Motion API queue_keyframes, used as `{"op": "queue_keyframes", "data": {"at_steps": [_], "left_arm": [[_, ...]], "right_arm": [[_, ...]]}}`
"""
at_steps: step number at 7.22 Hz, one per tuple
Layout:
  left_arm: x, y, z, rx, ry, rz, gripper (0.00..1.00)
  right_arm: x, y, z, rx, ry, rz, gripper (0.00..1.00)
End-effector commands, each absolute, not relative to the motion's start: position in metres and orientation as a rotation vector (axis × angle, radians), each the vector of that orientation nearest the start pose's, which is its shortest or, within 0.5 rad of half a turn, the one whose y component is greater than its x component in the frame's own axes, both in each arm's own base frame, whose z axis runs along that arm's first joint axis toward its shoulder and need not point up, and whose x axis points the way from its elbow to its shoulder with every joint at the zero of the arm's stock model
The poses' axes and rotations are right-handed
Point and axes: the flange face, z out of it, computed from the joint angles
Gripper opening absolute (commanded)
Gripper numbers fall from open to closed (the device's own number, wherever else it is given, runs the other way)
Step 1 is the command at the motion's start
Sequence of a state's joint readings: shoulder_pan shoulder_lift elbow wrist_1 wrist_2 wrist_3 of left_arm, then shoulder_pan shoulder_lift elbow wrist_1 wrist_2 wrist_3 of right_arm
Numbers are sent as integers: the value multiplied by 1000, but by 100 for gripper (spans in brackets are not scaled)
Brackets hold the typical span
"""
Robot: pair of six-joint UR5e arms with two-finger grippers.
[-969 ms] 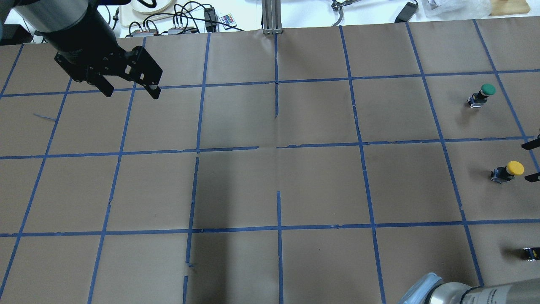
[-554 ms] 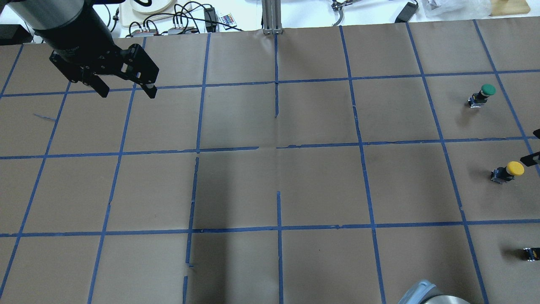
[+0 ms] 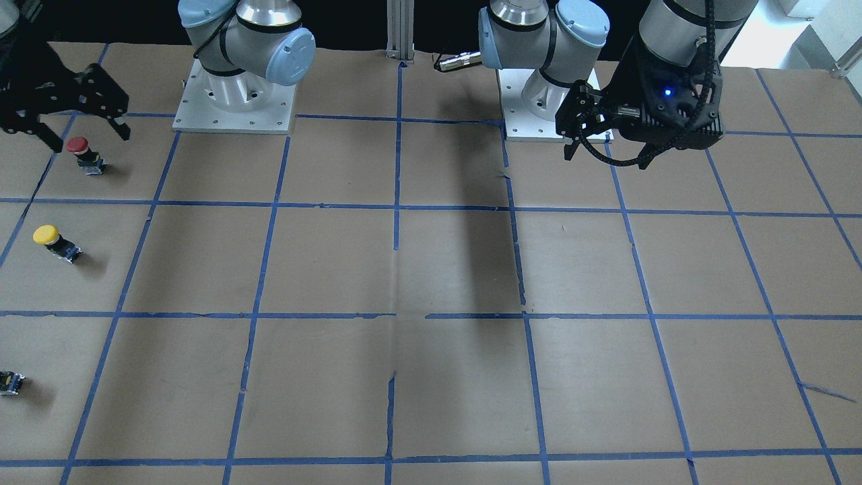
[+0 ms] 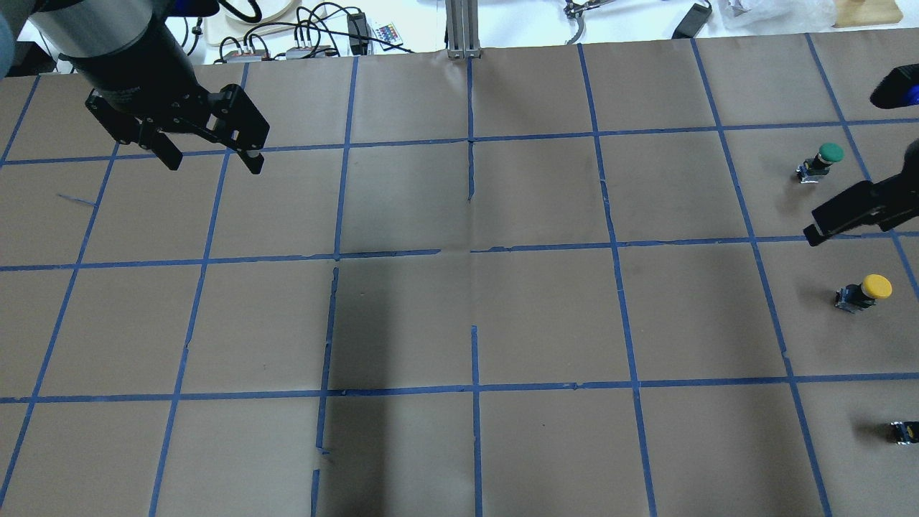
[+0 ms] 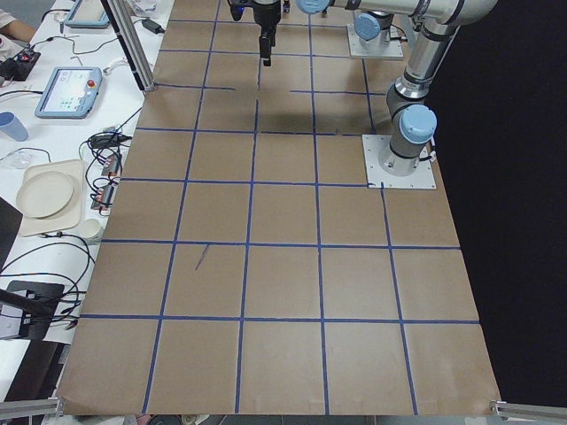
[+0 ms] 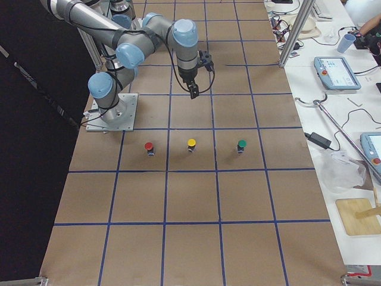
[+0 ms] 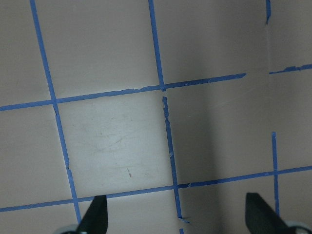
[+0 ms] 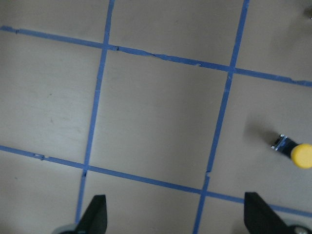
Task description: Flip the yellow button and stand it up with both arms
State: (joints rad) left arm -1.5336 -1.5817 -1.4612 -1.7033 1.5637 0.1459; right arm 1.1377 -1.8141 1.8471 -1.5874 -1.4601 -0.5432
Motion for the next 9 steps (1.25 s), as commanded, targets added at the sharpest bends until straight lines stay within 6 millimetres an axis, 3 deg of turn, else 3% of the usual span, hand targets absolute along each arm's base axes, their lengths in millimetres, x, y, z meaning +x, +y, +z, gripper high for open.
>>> {"op": "queue_keyframes", "data": {"at_steps": [1,3,5,6,7,8,9], "left_arm": [[-115,-495,521,133,3140,60,99],[-112,-497,518,137,3115,72,99],[-113,-498,520,135,3117,67,99],[-113,-498,521,135,3117,63,99],[-114,-499,523,137,3119,58,99],[-114,-499,518,128,3126,71,99],[-114,-499,522,128,3123,60,99]], "right_arm": [[60,-401,488,211,3025,27,100],[117,-386,490,229,3074,53,100],[123,-392,486,211,3103,52,100],[122,-406,481,211,3107,54,100],[122,-422,491,210,3103,19,100],[122,-441,489,208,3103,37,100],[123,-441,487,206,3103,52,100]]}}
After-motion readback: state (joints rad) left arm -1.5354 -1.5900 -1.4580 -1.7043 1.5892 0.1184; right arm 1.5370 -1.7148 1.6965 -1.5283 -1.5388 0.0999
